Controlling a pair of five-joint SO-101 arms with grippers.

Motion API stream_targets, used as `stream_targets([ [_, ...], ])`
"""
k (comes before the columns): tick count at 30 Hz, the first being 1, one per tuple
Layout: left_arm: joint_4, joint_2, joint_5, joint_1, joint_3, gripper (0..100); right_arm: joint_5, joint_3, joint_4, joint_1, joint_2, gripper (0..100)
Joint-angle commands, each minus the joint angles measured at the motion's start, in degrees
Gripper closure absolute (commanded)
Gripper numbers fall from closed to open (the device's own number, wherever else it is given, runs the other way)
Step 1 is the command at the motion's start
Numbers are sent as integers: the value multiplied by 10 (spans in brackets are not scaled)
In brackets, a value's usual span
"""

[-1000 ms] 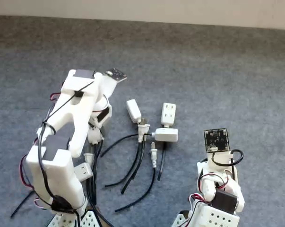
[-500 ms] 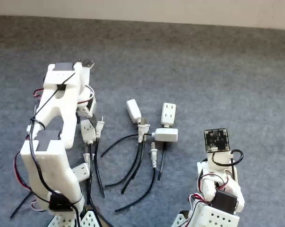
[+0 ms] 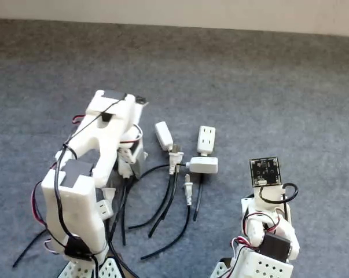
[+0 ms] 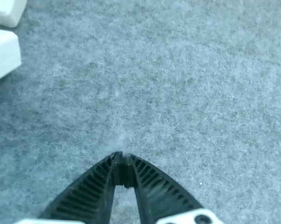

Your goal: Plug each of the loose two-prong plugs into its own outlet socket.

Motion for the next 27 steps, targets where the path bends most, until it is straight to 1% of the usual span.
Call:
stream_targets([
  [1, -41, -25, -30, 40, -14, 812, 17, 86, 2, 5, -4, 992],
  [4, -41, -4, -42, 54, -56, 918, 17, 86, 2, 5, -4, 992],
  [6, -40, 35, -58, 58, -108, 957, 17, 86, 2, 5, -4, 992],
  [8, -40, 87, -59, 57, -175, 972, 16, 86, 2, 5, -4, 992],
  [10, -23, 147, -62, 57, -262, 975, 16, 86, 2, 5, -4, 992],
  [13, 17, 233, -62, 57, -425, 975, 16, 86, 2, 5, -4, 992],
  [18, 110, 352, -62, 51, -742, 973, 16, 86, 2, 5, -4, 992],
  [19, 127, 371, -73, 50, -795, 972, 16, 86, 2, 5, -4, 992],
  [20, 140, 389, -88, 50, -839, 972, 16, 86, 2, 5, -4, 992],
  [21, 144, 401, -92, 49, -857, 971, 16, 86, 2, 5, -4, 992],
  [22, 145, 410, -89, 42, -866, 963, 16, 86, 2, 5, -4, 992],
  [24, 145, 411, -77, 32, -868, 911, 16, 86, 2, 5, -4, 992],
  [27, 149, 401, -77, 22, -867, 768, 16, 86, 2, 5, -4, 992],
])
